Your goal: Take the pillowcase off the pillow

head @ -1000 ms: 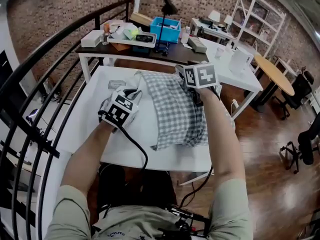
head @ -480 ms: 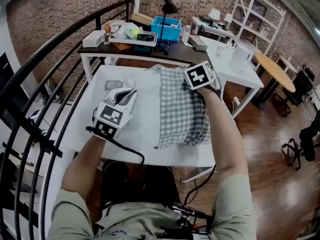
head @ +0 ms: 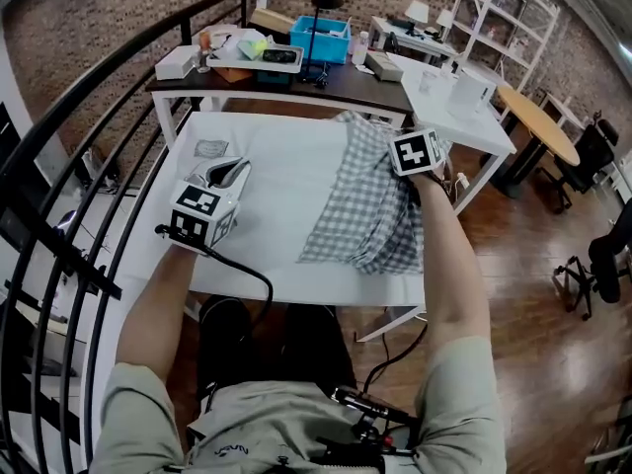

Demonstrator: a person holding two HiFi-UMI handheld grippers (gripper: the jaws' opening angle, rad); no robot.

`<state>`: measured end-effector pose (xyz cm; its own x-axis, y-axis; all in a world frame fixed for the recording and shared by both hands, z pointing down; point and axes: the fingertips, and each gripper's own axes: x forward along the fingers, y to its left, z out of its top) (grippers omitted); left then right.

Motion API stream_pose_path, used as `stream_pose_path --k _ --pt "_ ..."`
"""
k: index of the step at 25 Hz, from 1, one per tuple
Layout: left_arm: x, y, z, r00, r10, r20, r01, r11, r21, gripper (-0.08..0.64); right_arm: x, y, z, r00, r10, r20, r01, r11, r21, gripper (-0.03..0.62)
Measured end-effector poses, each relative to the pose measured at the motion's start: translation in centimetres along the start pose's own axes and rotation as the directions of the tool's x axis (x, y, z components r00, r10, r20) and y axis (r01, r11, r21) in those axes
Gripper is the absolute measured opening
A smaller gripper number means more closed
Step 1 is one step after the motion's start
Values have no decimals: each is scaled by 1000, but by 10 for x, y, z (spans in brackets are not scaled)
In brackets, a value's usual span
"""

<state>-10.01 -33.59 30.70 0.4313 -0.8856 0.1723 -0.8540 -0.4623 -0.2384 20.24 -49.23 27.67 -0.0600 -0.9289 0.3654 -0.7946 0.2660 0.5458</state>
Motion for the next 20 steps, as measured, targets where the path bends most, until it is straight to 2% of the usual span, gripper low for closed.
stream_pose_path --k 2,4,7,9,10,11,14,17,18,20 --pt "6 -2 5 1000 19 8 -19 998 57 70 -16 -2 1 998 3 55 -6 998 69 54" --pt "-3 -8 21 998 49 33 -52 992 117 120 -45 3 13 983 42 177 -71 984 165 120" --pt "-42 -42 58 990 26 141 -51 983 177 150 -114 29 17 926 92 367 -190 951 242 146" --pt "-68 -71 73 979 -24 203 -21 977 214 166 -161 51 3 896 84 437 -210 945 249 149" --pt "-75 -82 73 978 -42 204 -7 972 234 181 -180 62 -7 890 75 451 -204 947 246 150" --pt "-76 -92 68 982 -55 182 7 967 255 195 -194 74 -18 890 66 451 -191 952 238 150" --pt "-65 -114 37 994 -82 68 59 956 287 231 -219 109 -47 914 60 402 -149 970 194 167" --pt "-48 -127 8 994 -108 -26 111 953 282 253 -217 140 -70 937 99 335 -176 962 208 176" --pt "-43 -129 0 993 -107 -53 117 951 288 252 -210 149 -78 945 114 307 -187 958 219 177" --pt "-33 -128 -13 991 -96 -95 121 942 312 195 -190 164 -89 960 124 252 -182 958 222 185"
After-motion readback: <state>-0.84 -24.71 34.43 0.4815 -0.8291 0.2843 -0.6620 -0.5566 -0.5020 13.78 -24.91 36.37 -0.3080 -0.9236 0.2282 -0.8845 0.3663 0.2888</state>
